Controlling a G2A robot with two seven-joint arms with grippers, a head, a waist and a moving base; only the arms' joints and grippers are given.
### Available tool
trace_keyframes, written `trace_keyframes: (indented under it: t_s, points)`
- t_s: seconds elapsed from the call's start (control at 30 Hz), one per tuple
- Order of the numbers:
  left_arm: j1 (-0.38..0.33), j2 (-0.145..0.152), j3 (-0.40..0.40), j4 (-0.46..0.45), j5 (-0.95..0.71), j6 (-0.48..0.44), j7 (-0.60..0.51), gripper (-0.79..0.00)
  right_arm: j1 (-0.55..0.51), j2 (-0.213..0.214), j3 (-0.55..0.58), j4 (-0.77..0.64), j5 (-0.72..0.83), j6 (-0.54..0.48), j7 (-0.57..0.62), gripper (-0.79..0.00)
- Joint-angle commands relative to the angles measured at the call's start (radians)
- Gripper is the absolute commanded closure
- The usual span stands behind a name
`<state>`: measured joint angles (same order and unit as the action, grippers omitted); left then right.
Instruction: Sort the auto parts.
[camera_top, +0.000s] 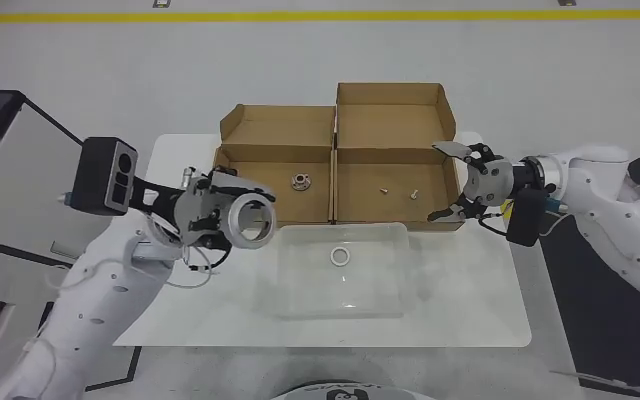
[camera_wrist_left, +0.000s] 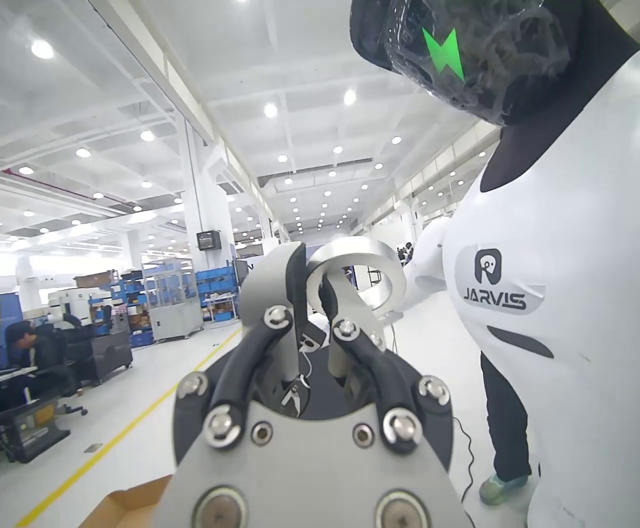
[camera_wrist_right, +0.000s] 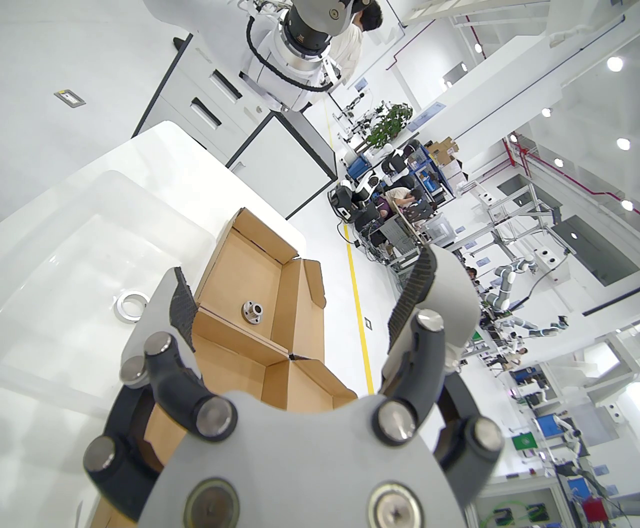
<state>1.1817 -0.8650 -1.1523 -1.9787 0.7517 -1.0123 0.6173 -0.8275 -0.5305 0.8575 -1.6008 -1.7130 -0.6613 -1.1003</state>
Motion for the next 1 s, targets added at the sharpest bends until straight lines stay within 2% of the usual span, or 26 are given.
trace_keyframes:
  t_s: [0.0,0.37,0.97]
  points:
    - [0.003,-0.002,0.003,0.002,-0.026,0.0,0.013,0.0,0.0,0.0,0.0,0.0,0.0,0.0,0.0,-0.785]
    - [0.008,-0.035,0.027,0.007,-0.127,0.0,0.112,0.0,0.0,0.0,0.0,0.0,0.0,0.0,0.0,-0.785]
    - [0.008,-0.035,0.027,0.007,-0.127,0.0,0.112,0.0,0.0,0.0,0.0,0.0,0.0,0.0,0.0,-0.785]
